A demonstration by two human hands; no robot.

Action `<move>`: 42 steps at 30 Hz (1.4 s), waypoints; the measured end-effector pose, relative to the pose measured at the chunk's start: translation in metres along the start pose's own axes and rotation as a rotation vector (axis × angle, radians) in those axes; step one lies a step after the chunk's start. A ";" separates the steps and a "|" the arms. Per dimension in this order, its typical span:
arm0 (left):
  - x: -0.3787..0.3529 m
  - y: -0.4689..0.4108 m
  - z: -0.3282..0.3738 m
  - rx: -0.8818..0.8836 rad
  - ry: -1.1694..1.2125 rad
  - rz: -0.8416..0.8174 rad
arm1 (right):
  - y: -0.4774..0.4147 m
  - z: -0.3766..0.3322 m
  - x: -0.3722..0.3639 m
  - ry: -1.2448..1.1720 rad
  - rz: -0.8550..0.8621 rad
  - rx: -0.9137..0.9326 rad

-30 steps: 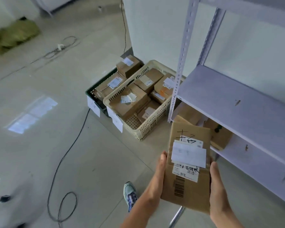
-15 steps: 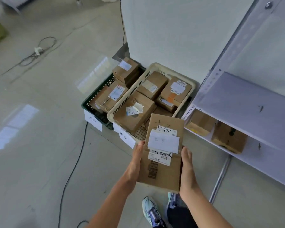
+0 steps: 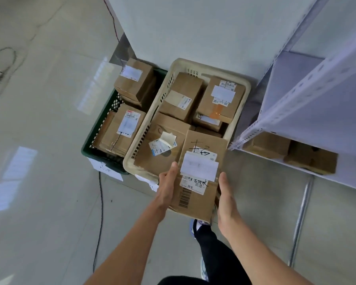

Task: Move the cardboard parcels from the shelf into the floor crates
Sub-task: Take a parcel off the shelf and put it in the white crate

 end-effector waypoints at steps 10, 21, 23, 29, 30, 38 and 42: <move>0.035 -0.136 -0.004 0.009 -0.100 -0.121 | -0.127 0.008 0.005 -0.127 0.095 -0.074; 0.039 -0.248 -0.025 0.146 -0.145 -0.267 | -0.226 0.033 0.016 -0.260 0.160 -0.089; 0.039 -0.262 -0.030 0.162 -0.161 -0.277 | -0.238 0.034 0.018 -0.270 0.174 -0.085; 0.034 -0.293 -0.035 0.220 -0.149 -0.253 | -0.263 0.040 0.022 -0.285 0.229 -0.050; 0.035 -0.297 -0.035 0.222 -0.138 -0.242 | -0.267 0.040 0.022 -0.287 0.236 -0.040; 0.028 -0.315 -0.039 0.188 -0.090 -0.218 | -0.291 0.037 0.031 -0.248 0.294 -0.090; 0.028 -0.318 -0.040 0.181 -0.086 -0.220 | -0.293 0.032 0.028 -0.219 0.289 -0.172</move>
Point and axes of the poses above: each hand's wrist, its own y-axis away from the middle knuckle, its own x-axis out of the back of the hand, z = x × y, the point moved 1 cm from there along -y, towards the middle knuckle, and after that the axes turned 14 degrees about -z, right-handed, at the moved point
